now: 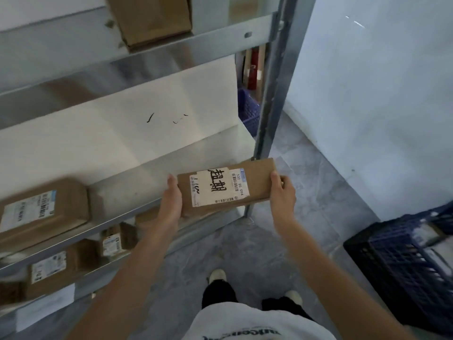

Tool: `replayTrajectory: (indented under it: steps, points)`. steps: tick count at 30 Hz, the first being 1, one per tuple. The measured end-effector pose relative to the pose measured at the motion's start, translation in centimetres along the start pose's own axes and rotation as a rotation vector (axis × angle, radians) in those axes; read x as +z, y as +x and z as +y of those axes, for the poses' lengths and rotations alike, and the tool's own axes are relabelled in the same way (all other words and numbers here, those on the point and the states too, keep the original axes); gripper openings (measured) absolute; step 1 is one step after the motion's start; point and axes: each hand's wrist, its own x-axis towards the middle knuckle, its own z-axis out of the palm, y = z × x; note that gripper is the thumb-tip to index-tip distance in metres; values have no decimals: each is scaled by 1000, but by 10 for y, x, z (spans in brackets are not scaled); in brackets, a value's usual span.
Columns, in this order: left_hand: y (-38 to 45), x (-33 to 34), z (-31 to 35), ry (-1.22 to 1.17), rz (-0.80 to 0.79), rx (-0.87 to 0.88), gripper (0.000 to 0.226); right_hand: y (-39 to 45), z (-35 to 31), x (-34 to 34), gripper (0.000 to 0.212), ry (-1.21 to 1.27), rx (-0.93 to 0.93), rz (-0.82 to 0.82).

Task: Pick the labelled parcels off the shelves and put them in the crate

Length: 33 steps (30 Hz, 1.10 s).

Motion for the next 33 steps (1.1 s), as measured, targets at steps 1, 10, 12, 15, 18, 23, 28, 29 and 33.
replayTrajectory:
  steps: [1, 10, 12, 15, 18, 23, 28, 29, 33]
  points:
    - [-7, 18, -1, 25, -14, 19, 77, 7, 3, -18, 26, 2, 3, 13]
    - [-77, 229, -40, 360, -84, 24, 75, 78, 70, -218, 24, 6, 124, 185]
    - [-91, 276, -54, 399, -168, -3, 80, 89, 87, -267, 21, -5, 170, 219]
    - [-100, 346, -74, 450, -254, 9, 86, 105, 112, -337, 25, 23, 240, 293]
    - [-106, 418, -95, 539, -292, 100, 97, 120, 134, -397, 28, 70, 309, 394]
    - [-142, 528, -104, 709, -367, 150, 72, 139, 167, -479, 27, 171, 444, 529]
    - [-159, 640, -130, 840, -484, 138, 70, 164, 203, -555, 35, 229, 555, 626]
    - [-161, 664, -139, 853, -513, 126, 76, 169, 209, -571, 36, 241, 580, 649]
    - [-189, 750, -172, 878, -683, 125, 61, 180, 232, -636, 33, 317, 648, 741]
